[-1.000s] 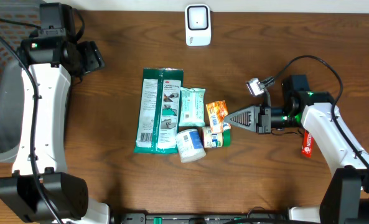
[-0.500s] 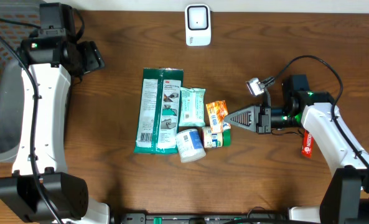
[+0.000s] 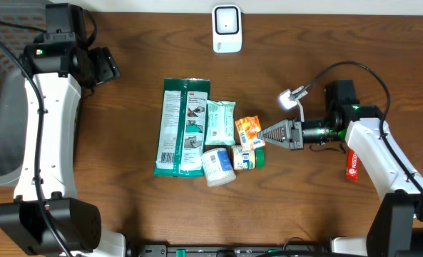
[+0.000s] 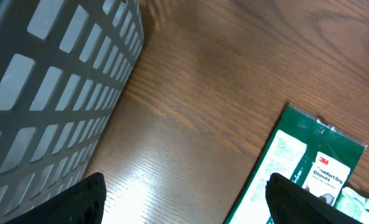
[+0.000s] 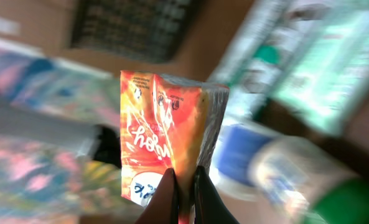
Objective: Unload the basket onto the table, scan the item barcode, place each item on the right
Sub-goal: 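Lift the Kleenex pack up and back toward the white scanner, then hold the Kleenex pack's barcode in front of the scanner, right gripper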
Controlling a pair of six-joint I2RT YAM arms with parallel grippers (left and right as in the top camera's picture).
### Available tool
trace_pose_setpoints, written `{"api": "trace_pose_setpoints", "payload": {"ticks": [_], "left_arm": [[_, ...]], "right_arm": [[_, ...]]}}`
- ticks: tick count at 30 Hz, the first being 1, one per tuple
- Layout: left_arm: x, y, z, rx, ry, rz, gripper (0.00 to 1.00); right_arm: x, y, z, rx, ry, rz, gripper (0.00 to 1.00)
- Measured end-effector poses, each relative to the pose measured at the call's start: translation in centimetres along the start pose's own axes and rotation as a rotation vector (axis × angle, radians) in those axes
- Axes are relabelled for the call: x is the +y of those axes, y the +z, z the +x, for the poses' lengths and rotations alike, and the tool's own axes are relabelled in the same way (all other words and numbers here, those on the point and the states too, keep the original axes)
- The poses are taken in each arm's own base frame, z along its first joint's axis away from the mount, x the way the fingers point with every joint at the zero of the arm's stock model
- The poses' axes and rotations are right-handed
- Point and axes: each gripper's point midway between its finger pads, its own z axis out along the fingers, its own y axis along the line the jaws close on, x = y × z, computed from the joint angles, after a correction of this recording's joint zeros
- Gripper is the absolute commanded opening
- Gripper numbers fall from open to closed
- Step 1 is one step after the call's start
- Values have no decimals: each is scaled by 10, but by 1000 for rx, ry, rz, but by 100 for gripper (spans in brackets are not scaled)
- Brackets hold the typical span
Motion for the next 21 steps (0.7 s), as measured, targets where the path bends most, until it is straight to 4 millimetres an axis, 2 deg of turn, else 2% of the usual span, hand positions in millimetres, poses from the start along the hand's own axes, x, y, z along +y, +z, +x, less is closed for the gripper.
{"api": "trace_pose_setpoints", "payload": {"ticks": [6,9,12,15,21], "left_arm": [[0,0,0,2,0,-1,82],[0,0,1,2,0,-1,82],[0,0,1,3,0,-1,82],[0,0,1,3,0,-1,82],[0,0,1,3,0,-1,82]], "right_arm": [[-45,-9,-10,-4,122,285,1],[-50,-20,-19,21,159,446,1],[-40,-33,-40,41,122,615,1],[-20,-46,-69,31,13,809,1],[19,-52,-113,-45,-232,1096,1]]}}
